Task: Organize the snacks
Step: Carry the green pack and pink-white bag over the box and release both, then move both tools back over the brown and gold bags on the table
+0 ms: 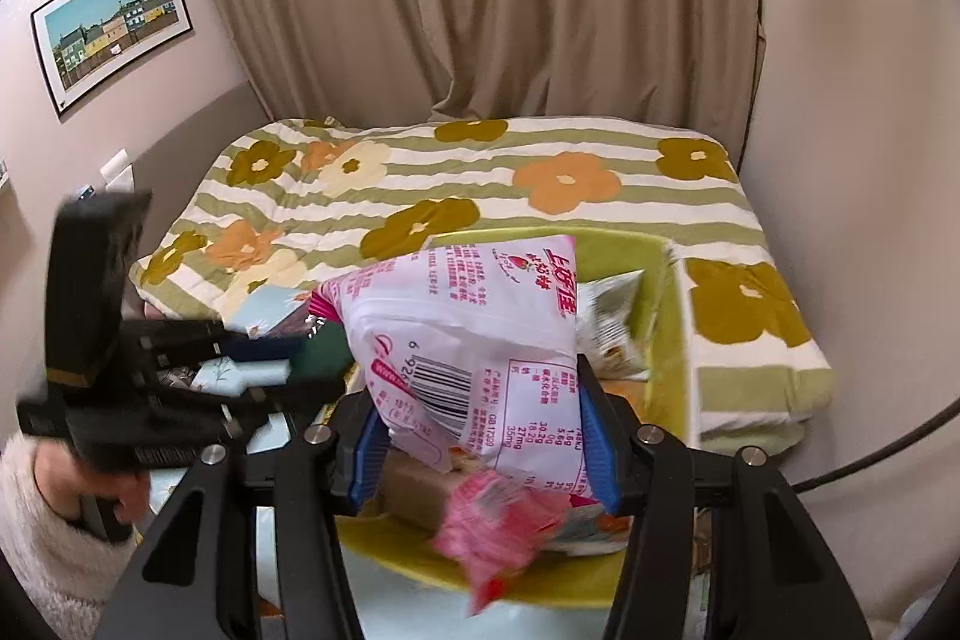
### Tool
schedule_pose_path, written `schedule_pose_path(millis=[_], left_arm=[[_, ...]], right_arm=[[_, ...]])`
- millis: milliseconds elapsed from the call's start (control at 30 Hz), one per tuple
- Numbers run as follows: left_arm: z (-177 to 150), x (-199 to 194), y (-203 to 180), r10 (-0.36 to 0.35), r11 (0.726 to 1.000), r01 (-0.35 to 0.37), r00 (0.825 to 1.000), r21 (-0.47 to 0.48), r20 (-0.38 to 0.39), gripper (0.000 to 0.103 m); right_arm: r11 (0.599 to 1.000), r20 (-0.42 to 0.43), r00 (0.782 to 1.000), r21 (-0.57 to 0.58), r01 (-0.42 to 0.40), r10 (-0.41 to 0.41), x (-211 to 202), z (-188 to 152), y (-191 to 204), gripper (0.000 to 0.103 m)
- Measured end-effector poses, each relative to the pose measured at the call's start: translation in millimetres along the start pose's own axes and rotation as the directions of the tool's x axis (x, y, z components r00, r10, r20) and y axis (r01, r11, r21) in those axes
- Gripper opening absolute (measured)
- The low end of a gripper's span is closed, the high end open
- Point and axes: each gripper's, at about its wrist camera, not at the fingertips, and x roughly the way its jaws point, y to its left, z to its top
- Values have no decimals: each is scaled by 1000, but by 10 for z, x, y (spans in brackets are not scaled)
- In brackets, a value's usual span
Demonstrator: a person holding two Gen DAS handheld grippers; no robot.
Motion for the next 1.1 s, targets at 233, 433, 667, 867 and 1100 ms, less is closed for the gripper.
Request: schedule_pose_path(millis=[233, 433, 667, 867, 1100], left_arm=[[-12, 454, -186, -3, 999, -1, 997, -45, -80, 44], [-85, 609, -71, -2, 997, -8, 991, -71, -136, 101], [-183, 361, 112, 83, 993, -89, 994, -75, -78, 101], [-132, 228, 250, 112, 991, -114, 993, -75, -30, 101], [-164, 109, 268, 165, 982, -165, 986, -89, -4, 101]], right_arm=[[998, -43, 998, 46, -44, 46, 234, 1, -327, 50], [996, -79, 996, 85, -35, 42, 387, -52, -451, 50], [992, -139, 990, 123, 9, 8, 558, -65, -559, 50], [991, -174, 985, 129, 17, 5, 722, 44, -512, 58], [996, -44, 999, 89, -12, 16, 571, 9, -388, 103]])
